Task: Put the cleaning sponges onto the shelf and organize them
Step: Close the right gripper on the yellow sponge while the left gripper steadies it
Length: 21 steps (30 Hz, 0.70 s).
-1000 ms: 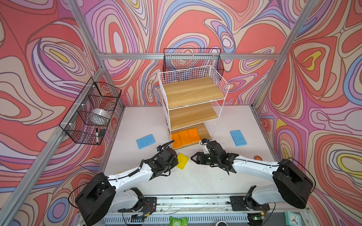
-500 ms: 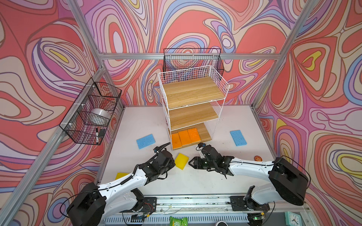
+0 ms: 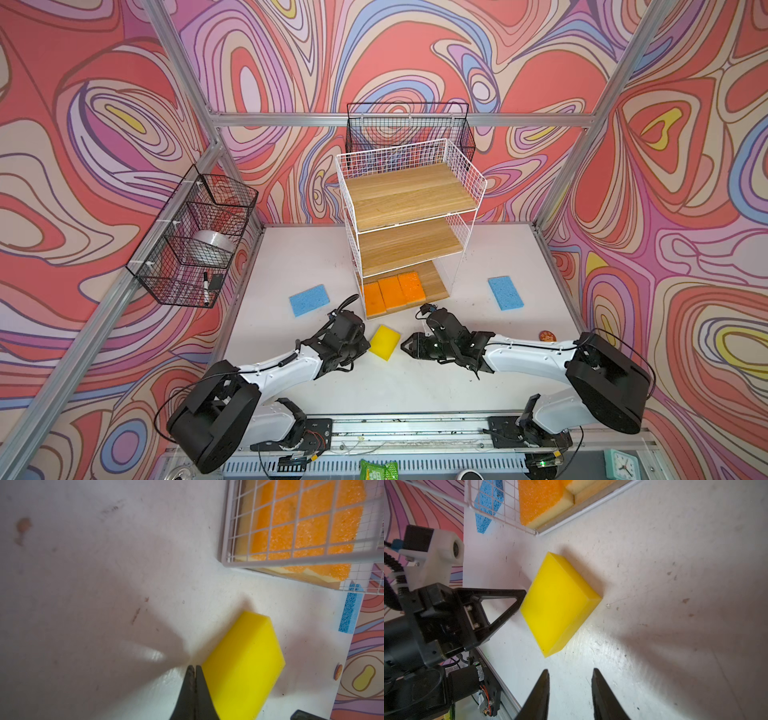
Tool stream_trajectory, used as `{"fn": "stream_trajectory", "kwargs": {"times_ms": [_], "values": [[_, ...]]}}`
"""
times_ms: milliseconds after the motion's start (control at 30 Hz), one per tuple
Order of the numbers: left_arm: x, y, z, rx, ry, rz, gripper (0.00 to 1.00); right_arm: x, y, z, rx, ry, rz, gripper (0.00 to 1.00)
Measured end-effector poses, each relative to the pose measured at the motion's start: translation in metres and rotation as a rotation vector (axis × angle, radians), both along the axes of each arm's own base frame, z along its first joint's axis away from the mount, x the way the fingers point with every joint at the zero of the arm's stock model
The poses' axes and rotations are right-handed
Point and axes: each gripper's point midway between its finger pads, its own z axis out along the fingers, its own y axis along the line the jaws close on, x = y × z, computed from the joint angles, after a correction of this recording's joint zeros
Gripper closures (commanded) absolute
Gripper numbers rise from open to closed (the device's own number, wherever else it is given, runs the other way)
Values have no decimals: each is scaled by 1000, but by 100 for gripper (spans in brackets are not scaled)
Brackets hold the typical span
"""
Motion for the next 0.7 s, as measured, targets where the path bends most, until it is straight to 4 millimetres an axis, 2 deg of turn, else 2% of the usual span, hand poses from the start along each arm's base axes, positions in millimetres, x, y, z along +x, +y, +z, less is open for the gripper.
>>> {"fn": "stream_trajectory", "kwargs": {"times_ms": [267,367,467,700], "values": [[-14,-32,4,-27,-23,-103,100,-2,2,1,5,-2,8,62],[-18,-39,2,-36,-20,-119,100,-3,2,0,4,-1,9,66],[-21,-40,-2,-42,-14,-114,100,-4,1,-4,-6,6,10,67],[-23,-37,-5,-41,-7,-99,100,-9,-4,-26,-63,56,13,61]]}}
